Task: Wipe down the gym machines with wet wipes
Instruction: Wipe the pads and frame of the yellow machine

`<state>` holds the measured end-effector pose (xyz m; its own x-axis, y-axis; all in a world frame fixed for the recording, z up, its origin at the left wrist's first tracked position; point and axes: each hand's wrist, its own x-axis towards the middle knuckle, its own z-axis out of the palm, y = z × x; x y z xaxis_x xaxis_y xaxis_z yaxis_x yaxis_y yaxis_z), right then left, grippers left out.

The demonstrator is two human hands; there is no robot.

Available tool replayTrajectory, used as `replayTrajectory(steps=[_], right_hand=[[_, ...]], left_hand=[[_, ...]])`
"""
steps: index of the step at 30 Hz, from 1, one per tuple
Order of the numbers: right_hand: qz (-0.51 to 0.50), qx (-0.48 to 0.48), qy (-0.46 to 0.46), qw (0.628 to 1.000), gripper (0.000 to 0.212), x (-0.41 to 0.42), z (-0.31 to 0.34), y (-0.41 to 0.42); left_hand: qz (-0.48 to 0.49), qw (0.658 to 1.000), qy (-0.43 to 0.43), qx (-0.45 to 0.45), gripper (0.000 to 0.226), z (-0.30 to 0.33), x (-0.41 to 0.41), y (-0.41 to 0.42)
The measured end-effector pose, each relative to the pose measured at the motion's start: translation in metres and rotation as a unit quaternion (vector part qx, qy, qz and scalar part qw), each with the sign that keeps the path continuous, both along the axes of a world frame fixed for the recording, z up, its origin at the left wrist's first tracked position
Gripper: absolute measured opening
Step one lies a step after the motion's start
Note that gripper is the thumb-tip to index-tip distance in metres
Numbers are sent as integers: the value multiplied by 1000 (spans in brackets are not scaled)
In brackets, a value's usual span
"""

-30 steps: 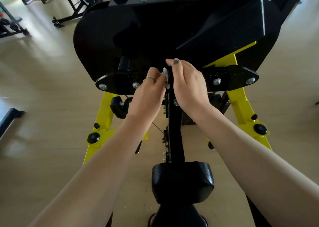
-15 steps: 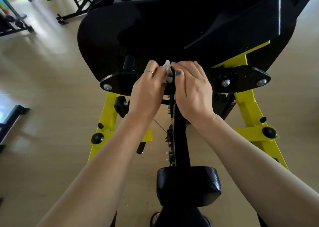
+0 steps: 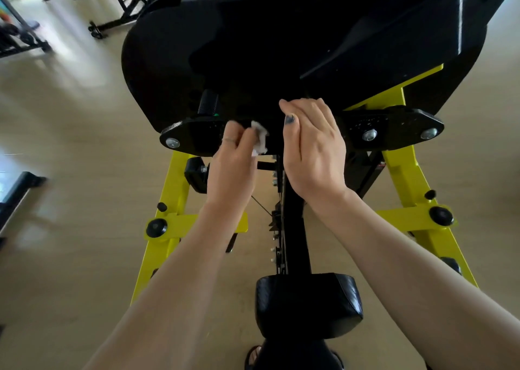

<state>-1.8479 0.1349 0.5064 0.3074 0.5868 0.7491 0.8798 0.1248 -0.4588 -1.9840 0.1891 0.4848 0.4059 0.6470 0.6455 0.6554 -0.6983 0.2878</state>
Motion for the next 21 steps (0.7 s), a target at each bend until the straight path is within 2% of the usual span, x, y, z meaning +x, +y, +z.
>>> replayTrajectory(steps=[3,6,10,15,18,21], right_hand=[[-5,-3,-14,1000,42,0,2,0],[-20,-29,-38,999,41,-3,10,0],[-16,-55,-72,996,42,-14,19,4],[-48,-66,-101,991,42,-19,16,9],[-50,-83,-130,987,45,-18,15,8],[-58,-59,-140,987,43,-17,13,10]], left_hand=[[13,1000,11,-15,10,-1,-6,-2],[10,998,-47,40,5,29,-5,9],[35,991,-109,69,17,36,-30,32],[11,994,-87,64,18,27,-43,33],[11,999,-47,23,15,4,-56,25],[23,998,-54,-9,21,-10,-60,21]])
